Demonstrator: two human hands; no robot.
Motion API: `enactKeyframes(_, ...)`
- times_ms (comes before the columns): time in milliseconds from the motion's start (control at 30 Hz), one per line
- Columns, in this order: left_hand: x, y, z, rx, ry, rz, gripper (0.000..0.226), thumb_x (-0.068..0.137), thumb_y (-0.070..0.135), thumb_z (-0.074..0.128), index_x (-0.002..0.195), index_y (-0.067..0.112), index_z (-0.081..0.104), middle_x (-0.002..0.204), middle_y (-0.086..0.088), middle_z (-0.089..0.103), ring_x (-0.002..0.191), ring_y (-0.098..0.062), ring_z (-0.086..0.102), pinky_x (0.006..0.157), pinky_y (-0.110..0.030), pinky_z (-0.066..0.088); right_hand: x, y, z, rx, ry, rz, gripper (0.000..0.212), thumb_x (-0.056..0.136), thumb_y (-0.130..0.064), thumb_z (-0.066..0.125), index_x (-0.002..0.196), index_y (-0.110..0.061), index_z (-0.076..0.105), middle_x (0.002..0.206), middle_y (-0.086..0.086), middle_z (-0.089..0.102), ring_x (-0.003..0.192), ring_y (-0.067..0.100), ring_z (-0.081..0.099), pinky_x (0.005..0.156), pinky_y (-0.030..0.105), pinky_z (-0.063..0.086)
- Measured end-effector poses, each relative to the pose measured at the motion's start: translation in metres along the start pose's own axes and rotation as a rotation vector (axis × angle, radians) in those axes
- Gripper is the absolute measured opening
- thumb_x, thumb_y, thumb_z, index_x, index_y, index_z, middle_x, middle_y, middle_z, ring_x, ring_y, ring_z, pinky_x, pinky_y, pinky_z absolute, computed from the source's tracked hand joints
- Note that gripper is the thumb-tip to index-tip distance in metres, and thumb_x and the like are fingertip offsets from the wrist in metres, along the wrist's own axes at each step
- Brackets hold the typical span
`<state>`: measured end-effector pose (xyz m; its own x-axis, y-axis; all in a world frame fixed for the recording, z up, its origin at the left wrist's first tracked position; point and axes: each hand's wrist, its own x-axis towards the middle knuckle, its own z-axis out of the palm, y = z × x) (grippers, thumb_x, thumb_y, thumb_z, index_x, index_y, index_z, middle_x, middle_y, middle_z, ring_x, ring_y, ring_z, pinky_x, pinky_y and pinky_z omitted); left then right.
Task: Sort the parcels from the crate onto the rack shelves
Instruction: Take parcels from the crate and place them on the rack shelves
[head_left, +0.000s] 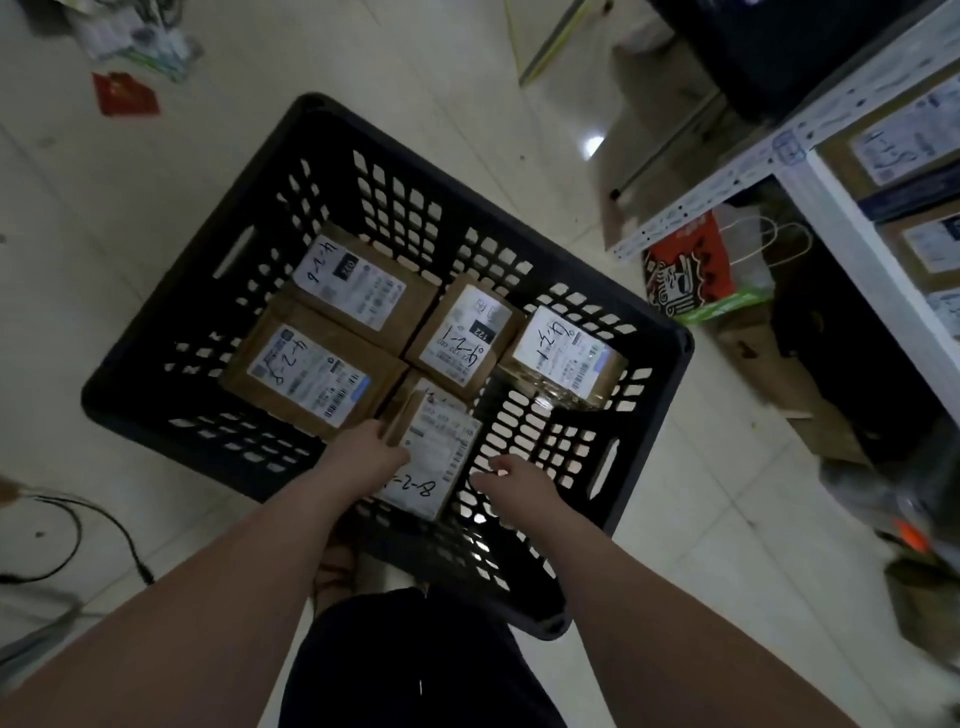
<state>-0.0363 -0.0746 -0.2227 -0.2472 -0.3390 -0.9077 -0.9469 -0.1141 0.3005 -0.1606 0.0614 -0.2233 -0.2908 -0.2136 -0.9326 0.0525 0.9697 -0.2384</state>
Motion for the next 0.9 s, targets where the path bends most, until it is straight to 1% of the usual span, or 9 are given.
enactKeyframes(100,0.013,-0.004,0.005,-0.073,-0.045,-0.020,0.050,0.093,0.026,0.056,0.136,0.005,0.043,0.132,-0.012,0.052,0.101,-0.022,0.053,0.079,-0.026,0.042,0.007,-0.007,0.013,0.136,-0.060,0.028,0.062,0.093,-0.037,0.059,0.147,-0.017,0.038,0.137,0.005,0.052,0.114,0.020,0.054,0.099,0.036,0.048)
enactKeyframes(167,0.020,-0.008,0.010,-0.167,-0.089,-0.020,0.044,0.092,0.024,0.057,0.133,0.008,0.047,0.117,-0.007,0.059,0.091,-0.018,0.056,0.073,-0.028,0.047,0.007,-0.012,0.020,0.254,-0.101,0.039,0.049,0.094,-0.034,0.058,0.140,-0.021,0.046,0.130,0.000,0.056,0.104,0.015,0.054,0.097,0.039,0.049)
enactKeyframes(233,0.024,-0.012,0.012,-0.288,-0.109,-0.001,0.035,0.092,0.021,0.057,0.126,0.013,0.053,0.101,0.000,0.061,0.087,-0.015,0.059,0.066,-0.028,0.048,0.004,-0.016,0.024,0.410,-0.087,0.039,0.043,0.094,-0.032,0.059,0.134,-0.021,0.047,0.118,-0.004,0.059,0.092,0.008,0.055,0.085,0.036,0.053)
enactKeyframes(300,0.021,-0.013,0.012,-0.405,-0.104,0.016,0.028,0.092,0.020,0.057,0.120,0.018,0.057,0.100,0.003,0.063,0.088,-0.012,0.061,0.068,-0.026,0.048,0.002,-0.017,0.024,0.593,-0.054,0.013,0.041,0.095,-0.028,0.060,0.130,-0.021,0.043,0.120,0.001,0.061,0.088,0.009,0.060,0.064,0.027,0.051)
enactKeyframes(400,0.008,-0.011,0.007,-0.565,-0.116,0.031,0.021,0.092,0.026,0.058,0.113,0.021,0.059,0.104,0.002,0.069,0.093,-0.015,0.065,0.078,-0.031,0.051,-0.008,-0.022,0.017,0.744,-0.031,-0.029,0.031,0.095,-0.029,0.060,0.120,-0.017,0.045,0.105,0.001,0.065,0.083,0.014,0.063,0.054,0.024,0.047)
enactKeyframes(467,-0.005,-0.007,0.002,-0.683,-0.138,0.029,0.028,0.092,0.029,0.058,0.118,0.019,0.059,0.103,-0.001,0.072,0.096,-0.019,0.067,0.089,-0.040,0.052,-0.017,-0.027,0.012,0.815,-0.046,-0.065,0.027,0.094,-0.032,0.060,0.111,-0.017,0.045,0.095,0.000,0.066,0.080,0.017,0.064,0.052,0.026,0.049)
enactKeyframes(600,-0.035,0.007,-0.023,-0.846,-0.152,0.095,0.028,0.092,0.025,0.059,0.119,0.018,0.055,0.106,-0.008,0.070,0.096,-0.026,0.068,0.085,-0.049,0.055,-0.047,-0.039,0.002,0.914,-0.066,-0.141,0.036,0.092,-0.036,0.062,0.114,-0.013,0.045,0.097,0.002,0.068,0.086,0.021,0.067,0.063,0.034,0.054)
enactKeyframes(733,-0.072,0.025,-0.051,-0.807,-0.191,0.208,0.037,0.088,0.024,0.063,0.123,0.019,0.051,0.114,-0.011,0.066,0.103,-0.031,0.065,0.090,-0.059,0.049,-0.082,-0.044,-0.005,1.019,-0.078,-0.268,0.053,0.085,-0.041,0.068,0.125,-0.012,0.050,0.105,0.004,0.073,0.092,0.023,0.072,0.078,0.041,0.057)
enactKeyframes(900,-0.123,0.041,-0.070,-0.718,-0.335,0.271,0.052,0.078,0.034,0.068,0.123,0.022,0.047,0.112,-0.009,0.069,0.105,-0.031,0.065,0.083,-0.052,0.054,-0.124,-0.046,-0.010,1.088,-0.078,-0.434,0.085,0.068,-0.057,0.077,0.135,-0.013,0.049,0.124,0.010,0.067,0.113,0.029,0.065,0.101,0.055,0.046)
